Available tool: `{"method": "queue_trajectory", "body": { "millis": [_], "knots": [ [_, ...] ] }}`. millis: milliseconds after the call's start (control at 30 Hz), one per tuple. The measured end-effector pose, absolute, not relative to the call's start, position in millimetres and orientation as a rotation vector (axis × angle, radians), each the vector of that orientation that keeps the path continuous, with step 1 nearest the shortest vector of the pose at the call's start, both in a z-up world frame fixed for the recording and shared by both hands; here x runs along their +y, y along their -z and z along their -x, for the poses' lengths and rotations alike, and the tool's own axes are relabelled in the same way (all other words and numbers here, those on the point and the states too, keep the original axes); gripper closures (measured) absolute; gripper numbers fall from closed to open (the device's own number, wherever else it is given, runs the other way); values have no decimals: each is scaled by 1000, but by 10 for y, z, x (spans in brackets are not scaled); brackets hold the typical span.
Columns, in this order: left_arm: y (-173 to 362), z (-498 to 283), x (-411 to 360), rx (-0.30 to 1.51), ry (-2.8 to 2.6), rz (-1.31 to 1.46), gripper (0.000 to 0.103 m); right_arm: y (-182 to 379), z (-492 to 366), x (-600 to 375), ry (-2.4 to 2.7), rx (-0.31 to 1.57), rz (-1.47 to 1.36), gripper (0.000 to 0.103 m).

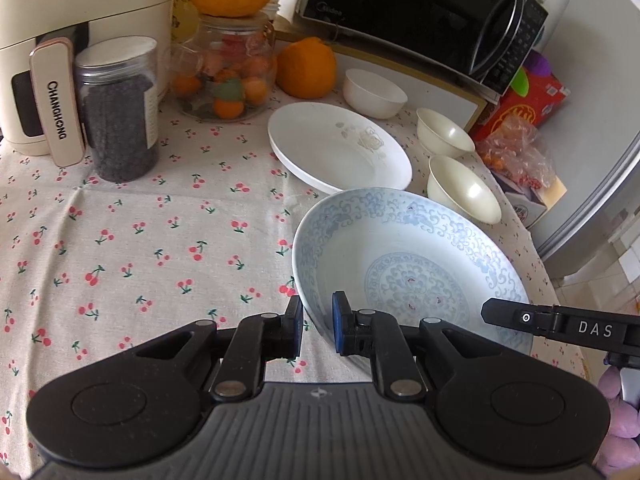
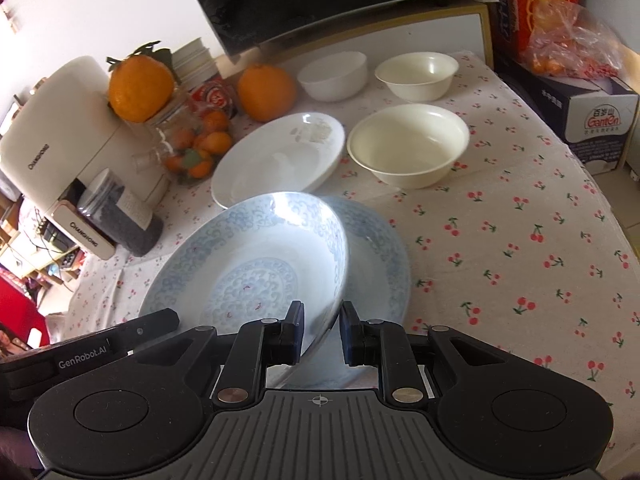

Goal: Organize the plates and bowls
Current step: 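Carry the held plate onto the other blue-patterned plate with the left gripper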

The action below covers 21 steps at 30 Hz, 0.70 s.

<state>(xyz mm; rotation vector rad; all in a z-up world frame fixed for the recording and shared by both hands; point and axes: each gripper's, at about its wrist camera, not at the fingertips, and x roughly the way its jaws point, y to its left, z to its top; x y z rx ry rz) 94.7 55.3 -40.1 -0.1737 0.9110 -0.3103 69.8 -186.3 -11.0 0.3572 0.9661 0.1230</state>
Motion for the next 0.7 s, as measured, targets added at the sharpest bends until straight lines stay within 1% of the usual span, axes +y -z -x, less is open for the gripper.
{"method": "queue_trajectory", "body": {
  "millis": [400, 700],
  "knots": [
    [491, -997, 363, 931, 298, 108, 90, 202, -739, -1928, -67, 1022, -331, 84],
    [498, -984, 297, 918, 285, 72, 89, 196, -762, -1860, -58, 1015, -259, 84]
  ]
}}
